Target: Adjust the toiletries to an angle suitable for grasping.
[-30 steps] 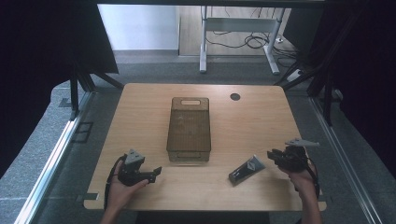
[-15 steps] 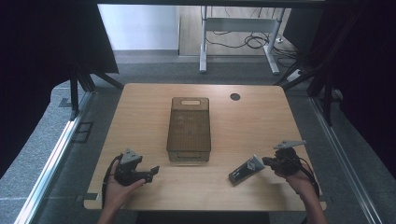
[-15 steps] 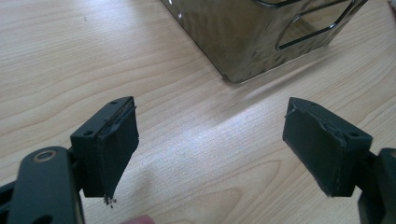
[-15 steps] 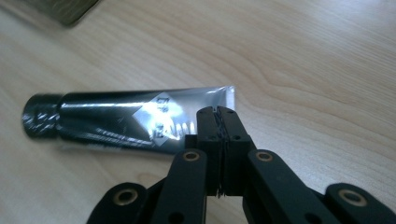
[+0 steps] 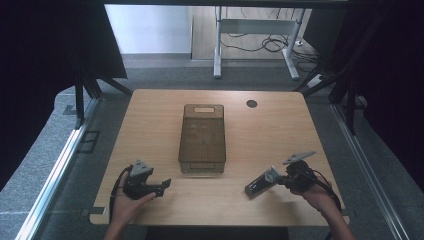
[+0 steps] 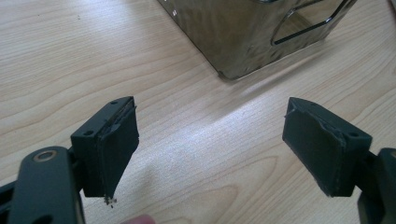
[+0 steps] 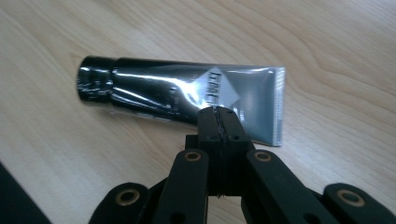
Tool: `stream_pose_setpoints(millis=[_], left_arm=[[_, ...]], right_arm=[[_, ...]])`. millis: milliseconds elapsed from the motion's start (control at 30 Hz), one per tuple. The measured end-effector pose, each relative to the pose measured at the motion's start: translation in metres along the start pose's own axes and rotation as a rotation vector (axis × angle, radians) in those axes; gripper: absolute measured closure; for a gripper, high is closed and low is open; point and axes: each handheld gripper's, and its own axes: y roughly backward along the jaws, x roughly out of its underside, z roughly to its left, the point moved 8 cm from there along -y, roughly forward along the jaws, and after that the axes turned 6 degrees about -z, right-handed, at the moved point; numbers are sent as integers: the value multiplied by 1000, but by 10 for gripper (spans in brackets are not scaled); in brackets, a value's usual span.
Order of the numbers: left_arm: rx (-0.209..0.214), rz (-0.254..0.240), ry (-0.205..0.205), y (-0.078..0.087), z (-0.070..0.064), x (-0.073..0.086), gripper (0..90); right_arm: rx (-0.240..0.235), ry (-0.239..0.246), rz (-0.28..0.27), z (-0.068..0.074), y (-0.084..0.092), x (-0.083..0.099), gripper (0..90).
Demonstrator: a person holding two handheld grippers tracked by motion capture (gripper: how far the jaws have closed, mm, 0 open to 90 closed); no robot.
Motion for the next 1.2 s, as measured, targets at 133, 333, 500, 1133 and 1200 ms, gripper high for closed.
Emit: stream_pose_setpoints(millis=[133, 333, 500, 1133, 1200], left_arm=[[-4, 5, -6, -1, 0, 1, 186], [-7, 11, -10, -1, 1, 1, 190], [-9, 11, -7, -1, 2, 2, 190], [-14, 9, 3, 1, 4, 2, 191], [-15, 9, 7, 1, 4, 2, 190]], right_arm=[[-28, 17, 17, 10, -4, 0, 896], [-77, 44, 47, 25, -11, -1, 897], [-104, 67, 72, 36, -16, -3, 897], [-170, 117, 137, 63, -30, -7, 898], [-176, 117, 140, 65, -32, -7, 899]])
